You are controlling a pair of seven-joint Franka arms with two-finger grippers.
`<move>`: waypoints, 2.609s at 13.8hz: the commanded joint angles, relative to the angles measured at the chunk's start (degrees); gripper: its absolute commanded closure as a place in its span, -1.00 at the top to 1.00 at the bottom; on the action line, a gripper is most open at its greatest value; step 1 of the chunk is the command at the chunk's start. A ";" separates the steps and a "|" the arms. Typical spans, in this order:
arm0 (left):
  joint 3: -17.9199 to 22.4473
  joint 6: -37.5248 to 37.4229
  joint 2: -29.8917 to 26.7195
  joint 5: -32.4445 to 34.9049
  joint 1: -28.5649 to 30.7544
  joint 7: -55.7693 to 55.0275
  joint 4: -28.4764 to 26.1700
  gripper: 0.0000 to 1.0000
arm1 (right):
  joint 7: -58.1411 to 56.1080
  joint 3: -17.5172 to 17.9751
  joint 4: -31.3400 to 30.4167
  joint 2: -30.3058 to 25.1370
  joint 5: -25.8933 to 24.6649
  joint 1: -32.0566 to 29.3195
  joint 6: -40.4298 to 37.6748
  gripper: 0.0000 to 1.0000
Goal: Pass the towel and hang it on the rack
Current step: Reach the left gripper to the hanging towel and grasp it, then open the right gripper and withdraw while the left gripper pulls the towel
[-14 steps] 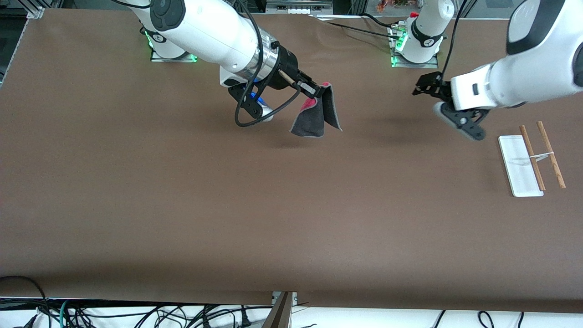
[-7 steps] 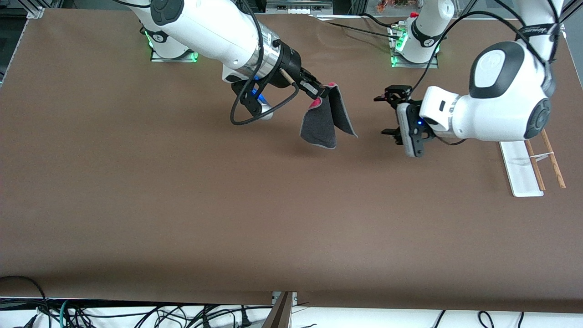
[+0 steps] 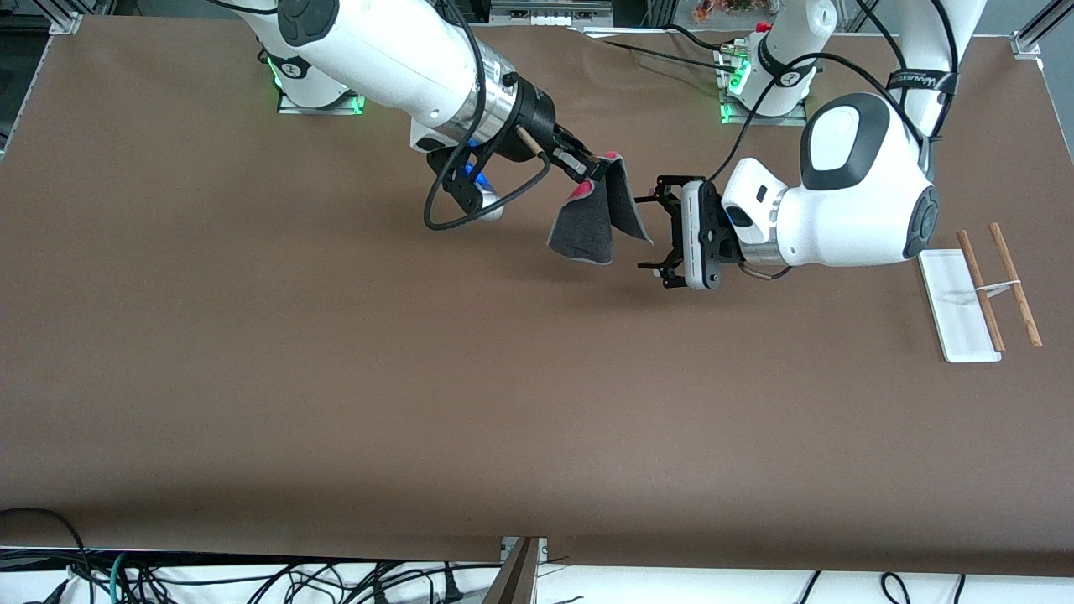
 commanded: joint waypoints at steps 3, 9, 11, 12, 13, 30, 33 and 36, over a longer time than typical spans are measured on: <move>-0.15 0.59 1.53 -3.55 -0.05 6.38 -0.05 0.96 | 1.04 0.59 1.89 0.98 0.66 0.23 0.05 -1.00; -1.65 -0.90 1.44 -3.46 0.30 10.78 -0.49 -1.00 | 1.04 0.51 1.89 1.07 0.66 0.23 0.05 -1.00; -1.56 -2.22 1.53 -3.29 0.74 10.78 -0.58 -1.00 | 1.13 0.51 1.89 1.07 0.66 0.23 0.05 -1.00; -1.56 -2.83 1.53 -3.11 1.01 10.78 -0.49 -1.00 | 1.13 0.51 1.89 1.07 0.66 0.23 0.05 -1.00; -1.65 -2.93 1.44 -3.11 1.09 10.78 -0.58 -1.00 | 1.13 0.51 1.89 1.07 0.66 0.23 0.05 -1.00; -0.68 -9.33 0.83 3.66 4.87 9.90 2.05 -1.00 | -2.98 0.16 4.61 0.36 0.31 -8.82 -6.00 1.00; -0.51 -14.78 0.91 9.52 9.43 9.64 4.86 -1.00 | -17.44 -0.20 4.53 -1.73 -0.48 -13.64 -14.16 1.00; -0.42 -19.70 1.35 20.67 14.96 9.38 8.11 -1.00 | -35.02 -0.55 4.44 -2.97 -1.10 -20.49 -25.84 1.00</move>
